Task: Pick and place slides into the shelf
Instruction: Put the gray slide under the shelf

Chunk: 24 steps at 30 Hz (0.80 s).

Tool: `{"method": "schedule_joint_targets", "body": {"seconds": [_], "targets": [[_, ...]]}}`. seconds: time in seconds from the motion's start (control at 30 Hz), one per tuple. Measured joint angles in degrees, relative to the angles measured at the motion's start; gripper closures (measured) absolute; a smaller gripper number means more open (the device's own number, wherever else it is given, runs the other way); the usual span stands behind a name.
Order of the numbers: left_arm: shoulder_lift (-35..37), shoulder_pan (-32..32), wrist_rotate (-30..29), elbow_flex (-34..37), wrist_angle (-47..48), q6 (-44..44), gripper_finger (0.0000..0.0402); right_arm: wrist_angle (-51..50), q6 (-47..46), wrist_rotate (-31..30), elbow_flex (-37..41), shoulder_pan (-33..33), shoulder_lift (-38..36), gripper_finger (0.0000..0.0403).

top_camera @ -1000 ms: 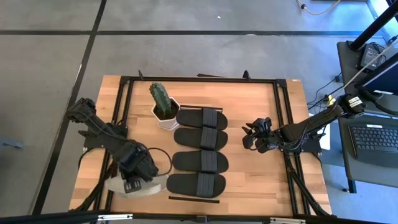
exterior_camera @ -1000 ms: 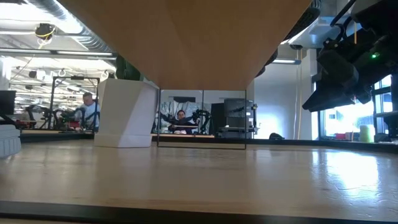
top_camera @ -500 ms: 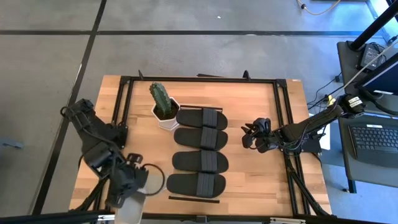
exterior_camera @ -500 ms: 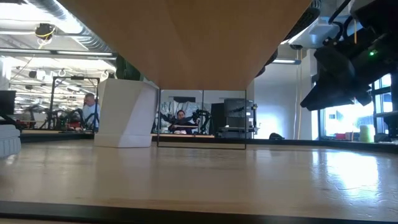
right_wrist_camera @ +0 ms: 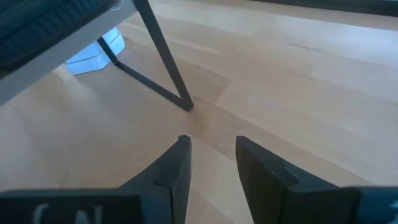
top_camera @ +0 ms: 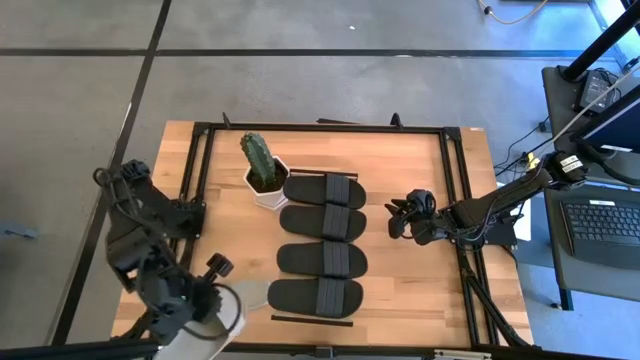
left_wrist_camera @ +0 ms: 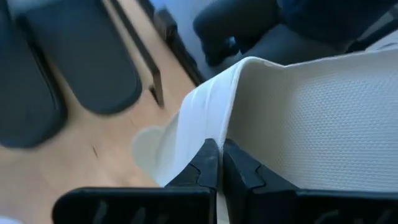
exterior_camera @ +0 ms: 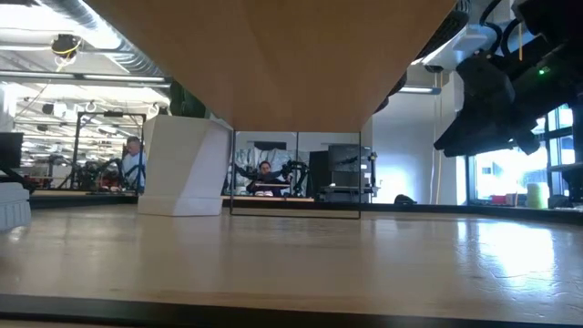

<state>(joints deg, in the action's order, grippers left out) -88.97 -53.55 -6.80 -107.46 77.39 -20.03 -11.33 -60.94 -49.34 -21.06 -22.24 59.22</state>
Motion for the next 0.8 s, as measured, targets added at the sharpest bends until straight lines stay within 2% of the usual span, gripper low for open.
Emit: {"method": "schedule_joint_targets", "body": {"seconds": [0.23, 0.47, 0.63, 0.8], "targets": [[0.02, -2.72, -9.18, -3.79, -0.15, 13.27, 0.0401, 0.0, 0.14, 0.06, 0.0, -0.01, 0.0, 0.0275], [0.02, -2.1, -17.26, -4.37, -1.09, 24.88, 0.0401, 1.17, 1.6, 0.19, -0.07, 0.0, -0.02, 0.0275], [0.02, 0.29, -18.28, -4.37, -5.07, 37.28, 0.0401, 1.29, 7.39, 5.22, -2.63, 0.0, -0.02, 0.0275], [0.02, 4.06, -17.42, -4.37, -5.55, 44.35, 0.0401, 0.05, 12.64, 8.64, -6.48, -0.06, -0.33, 0.0275]]}}
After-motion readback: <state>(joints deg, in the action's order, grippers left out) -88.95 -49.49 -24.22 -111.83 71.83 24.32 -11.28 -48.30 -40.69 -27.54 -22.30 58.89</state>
